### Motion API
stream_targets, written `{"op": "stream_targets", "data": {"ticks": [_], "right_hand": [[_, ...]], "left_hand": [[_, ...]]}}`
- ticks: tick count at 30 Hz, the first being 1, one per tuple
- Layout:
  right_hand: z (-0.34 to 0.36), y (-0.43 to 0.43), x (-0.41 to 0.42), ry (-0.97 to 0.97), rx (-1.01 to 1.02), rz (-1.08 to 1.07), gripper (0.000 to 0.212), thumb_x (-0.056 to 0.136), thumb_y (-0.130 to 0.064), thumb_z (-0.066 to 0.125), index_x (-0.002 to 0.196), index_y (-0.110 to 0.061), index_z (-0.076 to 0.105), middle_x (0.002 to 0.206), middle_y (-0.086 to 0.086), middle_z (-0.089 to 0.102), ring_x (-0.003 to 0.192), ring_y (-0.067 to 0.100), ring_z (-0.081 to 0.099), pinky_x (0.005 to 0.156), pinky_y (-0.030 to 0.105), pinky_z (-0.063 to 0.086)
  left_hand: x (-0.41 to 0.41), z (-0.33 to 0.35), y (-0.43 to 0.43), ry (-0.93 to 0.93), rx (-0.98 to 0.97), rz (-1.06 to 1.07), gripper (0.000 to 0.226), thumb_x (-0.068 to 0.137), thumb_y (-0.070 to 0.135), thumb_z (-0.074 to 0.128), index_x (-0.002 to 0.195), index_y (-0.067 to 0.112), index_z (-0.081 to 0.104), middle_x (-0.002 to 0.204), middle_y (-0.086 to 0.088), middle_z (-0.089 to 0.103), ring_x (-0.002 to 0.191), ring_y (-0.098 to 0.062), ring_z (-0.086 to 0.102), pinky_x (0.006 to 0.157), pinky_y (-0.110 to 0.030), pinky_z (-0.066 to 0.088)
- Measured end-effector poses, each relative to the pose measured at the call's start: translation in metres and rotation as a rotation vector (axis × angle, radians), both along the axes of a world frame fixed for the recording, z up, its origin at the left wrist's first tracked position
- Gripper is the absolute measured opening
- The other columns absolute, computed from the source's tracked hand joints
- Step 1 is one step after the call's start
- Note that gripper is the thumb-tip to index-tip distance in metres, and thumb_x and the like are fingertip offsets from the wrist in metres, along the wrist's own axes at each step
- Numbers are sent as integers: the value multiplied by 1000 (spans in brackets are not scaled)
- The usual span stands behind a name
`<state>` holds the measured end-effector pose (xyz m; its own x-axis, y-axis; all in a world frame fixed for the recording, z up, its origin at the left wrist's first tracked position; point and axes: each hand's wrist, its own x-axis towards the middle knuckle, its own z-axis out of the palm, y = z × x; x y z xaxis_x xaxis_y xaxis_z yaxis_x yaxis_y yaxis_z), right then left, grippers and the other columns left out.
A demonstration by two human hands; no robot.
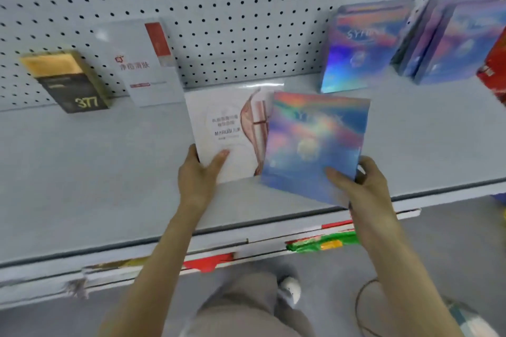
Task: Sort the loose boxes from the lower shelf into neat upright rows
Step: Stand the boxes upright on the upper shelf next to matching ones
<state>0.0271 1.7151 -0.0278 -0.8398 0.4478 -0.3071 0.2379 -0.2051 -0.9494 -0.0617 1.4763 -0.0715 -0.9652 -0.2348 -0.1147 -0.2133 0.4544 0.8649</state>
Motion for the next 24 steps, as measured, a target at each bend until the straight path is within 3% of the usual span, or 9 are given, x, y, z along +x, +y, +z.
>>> {"op": "stream_targets", "data": {"ticks": [4,6,9,12,17,20,24], "right_hand": [[-13,14,-15,33,1,24,28,84,1,67,102,-14,53,94,8,70,82,18,65,72,26,54],[-17,18,-19,33,-7,-7,29,84,1,67,104,-14,52,96,10,69,78,16,65,65,23,54],[-21,22,-29,44,-10,-13,29,85,0,67,101,-19,52,96,8,70,80,19,65,67,30,53],[-19,25,-46,72,19,4,35,80,-3,73,100,-22,52,94,5,70,76,13,66,63,24,54],[-18,24,-73,96,49,-28,33,68,-22,69,96,-26,53,90,1,67,70,6,63,56,20,52],[-21,26,-81,102,51,-60,33,68,-22,69,97,-26,53,90,0,67,71,7,63,55,21,51],[-26,29,-85,96,61,-82,33,69,-22,69,97,-27,53,90,-1,67,75,9,63,60,22,51]], "left_hand": [[-29,-4,6,-17,-196,-18,70,72,66,52,119,15,54,114,-9,66,103,-31,60,79,-34,43],[-49,-8,6,-5,-280,-52,68,75,69,52,114,14,55,106,-11,65,96,-31,60,74,-34,42],[-81,-9,12,27,-335,-101,57,82,62,56,109,11,56,97,-11,60,88,-28,58,70,-35,43],[-106,-8,20,70,-341,-111,56,85,57,56,115,9,51,104,-13,57,95,-29,55,72,-33,37],[-144,-5,27,163,-265,-38,65,81,52,65,119,3,46,115,-14,57,110,-31,51,78,-33,37],[-161,-7,27,253,-302,-75,72,77,51,69,122,0,45,116,-16,57,111,-32,48,82,-42,44],[-178,-12,22,262,-179,-115,59,82,42,70,124,4,51,119,-9,60,111,-25,48,85,-34,42]]}}
